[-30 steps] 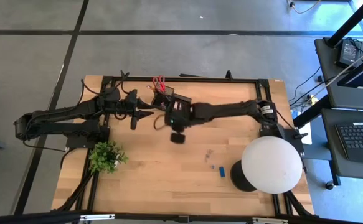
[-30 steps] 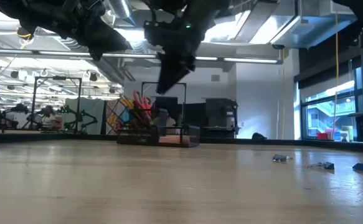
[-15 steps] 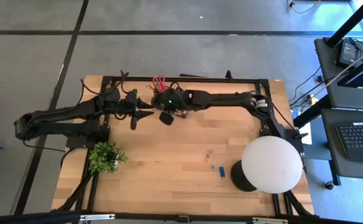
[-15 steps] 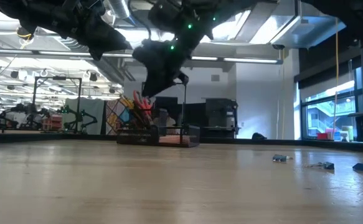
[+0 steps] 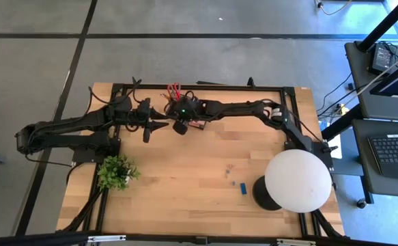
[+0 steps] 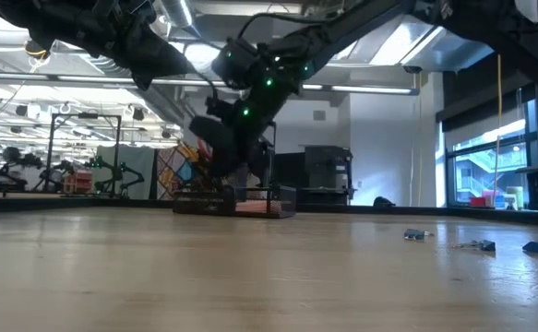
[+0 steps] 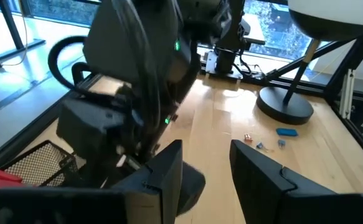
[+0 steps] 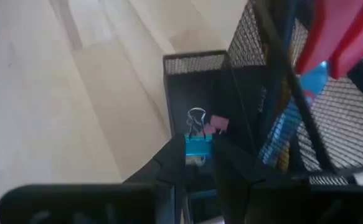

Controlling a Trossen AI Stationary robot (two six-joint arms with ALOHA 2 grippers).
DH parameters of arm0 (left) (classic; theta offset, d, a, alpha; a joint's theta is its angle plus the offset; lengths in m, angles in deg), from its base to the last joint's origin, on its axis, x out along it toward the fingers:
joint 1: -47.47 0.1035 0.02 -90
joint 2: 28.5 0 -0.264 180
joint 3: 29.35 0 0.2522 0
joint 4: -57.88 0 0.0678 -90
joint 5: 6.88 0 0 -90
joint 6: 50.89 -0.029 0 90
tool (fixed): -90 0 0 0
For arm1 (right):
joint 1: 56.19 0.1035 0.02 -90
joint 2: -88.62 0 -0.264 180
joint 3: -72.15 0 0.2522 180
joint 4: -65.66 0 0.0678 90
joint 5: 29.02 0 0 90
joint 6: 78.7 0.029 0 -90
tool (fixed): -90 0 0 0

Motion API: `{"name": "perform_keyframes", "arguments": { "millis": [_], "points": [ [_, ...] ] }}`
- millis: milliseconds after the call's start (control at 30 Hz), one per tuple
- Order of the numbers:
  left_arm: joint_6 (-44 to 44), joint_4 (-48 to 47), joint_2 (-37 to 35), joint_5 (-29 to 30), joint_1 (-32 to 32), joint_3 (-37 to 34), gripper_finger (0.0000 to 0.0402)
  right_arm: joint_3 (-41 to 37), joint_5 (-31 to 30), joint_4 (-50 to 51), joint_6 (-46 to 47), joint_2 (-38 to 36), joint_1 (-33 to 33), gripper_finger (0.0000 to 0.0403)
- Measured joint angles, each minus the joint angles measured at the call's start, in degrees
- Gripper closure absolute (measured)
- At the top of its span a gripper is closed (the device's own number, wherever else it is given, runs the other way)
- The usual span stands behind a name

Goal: Pick and place office supplies into organizer
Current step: Put the blue binder clip into the black desk organizer

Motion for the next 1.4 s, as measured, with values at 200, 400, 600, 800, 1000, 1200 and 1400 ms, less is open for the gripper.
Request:
{"name": "perform_keyframes", "arguments": {
  "millis": [200, 400, 600, 800, 1000, 1200, 1400],
  "points": [
    [0.0, -0.03, 0.01, 0.0, 0.0, 0.0, 0.0274, 0.0, -1.6, -1.03, -0.07, 0.26, -0.1, 0.0334],
    [0.0, -0.03, 0.01, 0.0, 0.0, 0.0, 0.0274, 0.0, -3.45, -0.58, 0.01, 0.26, -0.9, 0.0334],
    [0.0, -0.03, 0.01, 0.0, 0.0, 0.0, 0.0274, 0.0, -3.37, -0.54, -0.12, 0.26, -0.84, 0.0334],
    [0.0, -0.02, 0.01, 0.0, 0.0, -0.02, 0.0274, 0.0, -3.4, -0.54, -0.12, 0.26, -1.0, 0.0334],
    [0.0, -0.03, 0.01, 0.0, 0.0, -0.02, 0.0274, 0.0, -3.4, -0.61, -0.31, 0.24, -0.93, 0.0331],
    [0.0, -0.03, 0.01, 0.0, 0.0, -0.02, 0.0274, 0.0, -3.4, -0.85, -0.22, 0.24, -0.93, 0.0315],
    [0.0, -0.03, 0.01, 0.0, 0.0, -0.04, 0.0274, 0.0, -3.4, -0.85, -0.23, 0.24, -0.95, 0.0312]
  ]
}}
